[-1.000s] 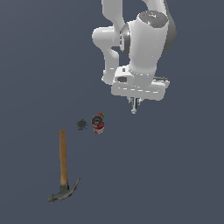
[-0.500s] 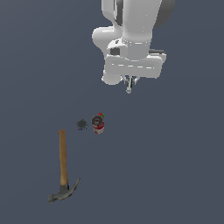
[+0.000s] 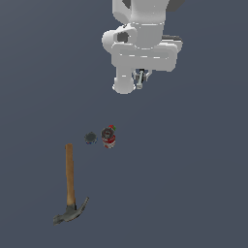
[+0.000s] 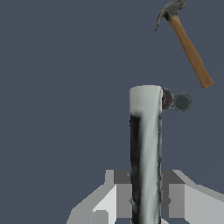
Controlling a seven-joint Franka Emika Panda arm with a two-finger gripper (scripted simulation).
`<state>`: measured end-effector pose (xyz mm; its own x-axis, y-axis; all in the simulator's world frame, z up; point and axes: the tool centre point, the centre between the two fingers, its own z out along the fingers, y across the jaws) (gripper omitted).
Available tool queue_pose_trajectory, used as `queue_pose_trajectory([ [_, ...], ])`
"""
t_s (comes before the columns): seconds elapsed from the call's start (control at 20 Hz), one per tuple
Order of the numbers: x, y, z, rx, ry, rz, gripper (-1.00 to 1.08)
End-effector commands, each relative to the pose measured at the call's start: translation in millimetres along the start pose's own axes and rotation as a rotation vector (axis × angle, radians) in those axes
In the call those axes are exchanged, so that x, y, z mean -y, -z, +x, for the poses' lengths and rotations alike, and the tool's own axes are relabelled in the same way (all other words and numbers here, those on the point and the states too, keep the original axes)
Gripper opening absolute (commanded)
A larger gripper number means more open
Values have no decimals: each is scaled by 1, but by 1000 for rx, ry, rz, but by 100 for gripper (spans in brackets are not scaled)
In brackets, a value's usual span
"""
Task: Pick up a designated object from a clutter of objects.
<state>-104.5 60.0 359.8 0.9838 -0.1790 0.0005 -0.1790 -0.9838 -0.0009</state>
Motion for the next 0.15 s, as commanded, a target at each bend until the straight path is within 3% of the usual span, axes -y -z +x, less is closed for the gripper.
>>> queue_pose_trajectory([
  [0.0, -2, 4, -2, 1, 0, 0, -100],
  [0.1, -2, 5, -2, 1, 0, 0, -100],
])
